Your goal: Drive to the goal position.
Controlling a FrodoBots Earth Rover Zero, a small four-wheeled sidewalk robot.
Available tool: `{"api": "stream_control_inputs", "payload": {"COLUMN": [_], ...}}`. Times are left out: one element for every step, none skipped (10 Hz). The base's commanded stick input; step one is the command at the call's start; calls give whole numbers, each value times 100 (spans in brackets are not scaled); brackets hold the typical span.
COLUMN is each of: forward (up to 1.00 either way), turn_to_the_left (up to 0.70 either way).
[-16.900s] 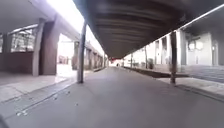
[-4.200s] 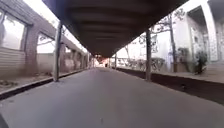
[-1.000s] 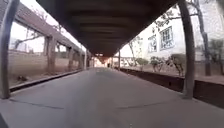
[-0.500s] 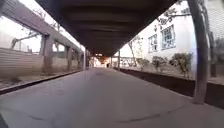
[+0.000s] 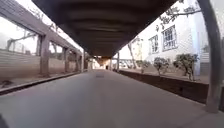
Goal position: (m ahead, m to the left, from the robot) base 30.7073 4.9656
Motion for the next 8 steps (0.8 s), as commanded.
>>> {"api": "stream_control_inputs", "payload": {"forward": [70, 70, 70, 70, 70, 70, 70, 70], "turn_to_the_left": [6, 22, 35, 35, 26, 12, 0, 0]}}
